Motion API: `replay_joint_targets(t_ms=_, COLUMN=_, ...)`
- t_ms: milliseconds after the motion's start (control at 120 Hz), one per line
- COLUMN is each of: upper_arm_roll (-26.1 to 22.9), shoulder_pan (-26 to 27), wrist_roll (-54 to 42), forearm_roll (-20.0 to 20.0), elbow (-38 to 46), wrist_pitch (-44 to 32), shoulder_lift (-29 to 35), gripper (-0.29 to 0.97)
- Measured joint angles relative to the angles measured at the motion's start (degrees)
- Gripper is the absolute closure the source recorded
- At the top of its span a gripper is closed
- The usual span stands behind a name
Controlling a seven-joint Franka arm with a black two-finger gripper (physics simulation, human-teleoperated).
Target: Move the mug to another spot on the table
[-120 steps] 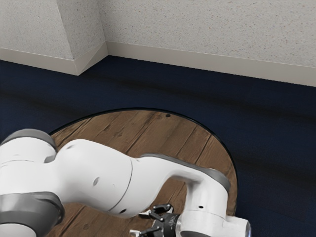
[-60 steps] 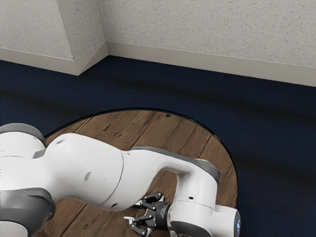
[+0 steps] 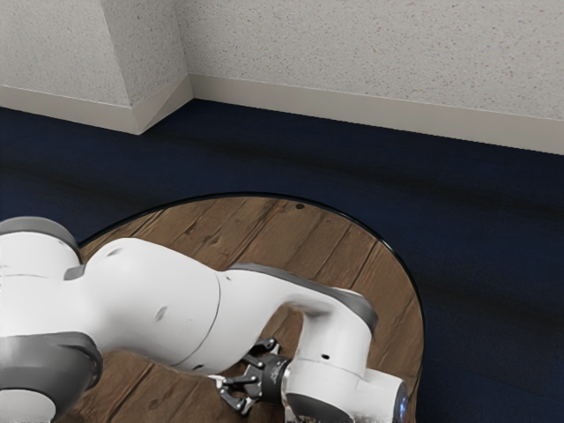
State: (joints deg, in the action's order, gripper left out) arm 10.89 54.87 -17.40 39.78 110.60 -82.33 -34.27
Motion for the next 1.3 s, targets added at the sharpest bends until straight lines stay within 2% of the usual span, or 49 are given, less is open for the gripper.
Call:
replay_joint_targets(t_ms=525, upper_arm_roll=1.2, shoulder_pan=-0.5, wrist_roll=-1.6, forearm_roll=0.9, elbow=0.1, wrist_pitch=-2.1, shoulder_lift=-0.2, gripper=0.47)
replay_joint_targets(t_ms=1017, upper_arm_roll=3.3, shoulder_pan=-0.4, wrist_roll=-2.1, forearm_roll=0.5, elbow=0.2, wrist_pitch=-2.4, shoulder_lift=0.8, gripper=0.72)
replay_joint_targets(t_ms=1300, upper_arm_roll=4.7, shoulder_pan=-0.4, wrist_roll=-2.2, forearm_roll=0.5, elbow=0.3, wrist_pitch=-1.7, shoulder_lift=3.3, gripper=0.77)
